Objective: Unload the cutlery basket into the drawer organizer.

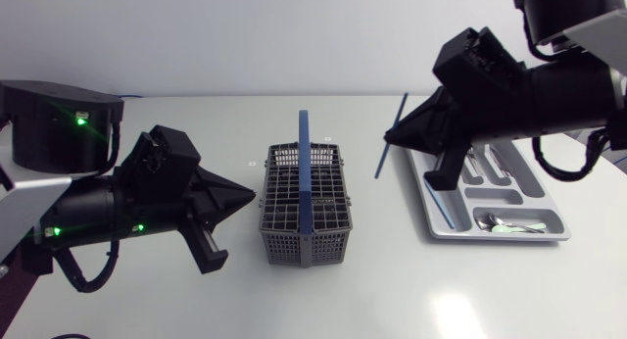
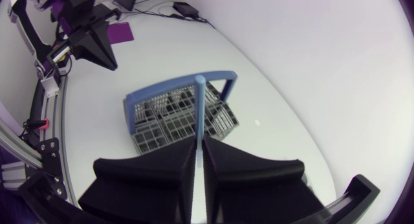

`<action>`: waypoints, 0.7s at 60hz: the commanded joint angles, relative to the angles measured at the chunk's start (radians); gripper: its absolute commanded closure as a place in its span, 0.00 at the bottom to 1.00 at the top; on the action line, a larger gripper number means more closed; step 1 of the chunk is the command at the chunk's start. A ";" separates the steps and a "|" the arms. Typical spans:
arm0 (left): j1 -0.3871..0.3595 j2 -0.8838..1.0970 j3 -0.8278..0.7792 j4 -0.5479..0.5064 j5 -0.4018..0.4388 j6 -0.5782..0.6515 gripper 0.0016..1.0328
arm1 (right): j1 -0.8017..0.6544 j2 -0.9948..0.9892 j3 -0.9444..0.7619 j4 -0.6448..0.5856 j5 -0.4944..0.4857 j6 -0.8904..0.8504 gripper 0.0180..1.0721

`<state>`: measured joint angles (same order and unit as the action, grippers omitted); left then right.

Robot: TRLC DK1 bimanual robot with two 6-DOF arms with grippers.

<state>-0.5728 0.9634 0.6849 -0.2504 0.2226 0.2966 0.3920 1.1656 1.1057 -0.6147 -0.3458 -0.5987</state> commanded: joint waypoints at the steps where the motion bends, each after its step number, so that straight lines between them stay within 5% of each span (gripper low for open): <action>1: -0.009 -0.014 -0.022 -0.009 -0.008 0.010 0.91 | -0.087 0.043 0.019 -0.053 -0.019 -0.003 0.95; 20: -0.027 -0.006 -0.022 -0.004 -0.020 0.010 0.91 | -0.436 0.352 0.152 -0.211 -0.107 -0.061 0.95; 42: -0.025 -0.005 -0.022 -0.007 -0.025 0.010 0.91 | -0.558 0.718 0.416 -0.390 -0.116 -0.042 0.95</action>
<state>-0.5915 0.9619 0.6849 -0.2531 0.2035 0.2966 -0.1535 1.8194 1.4712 -0.9672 -0.4496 -0.6365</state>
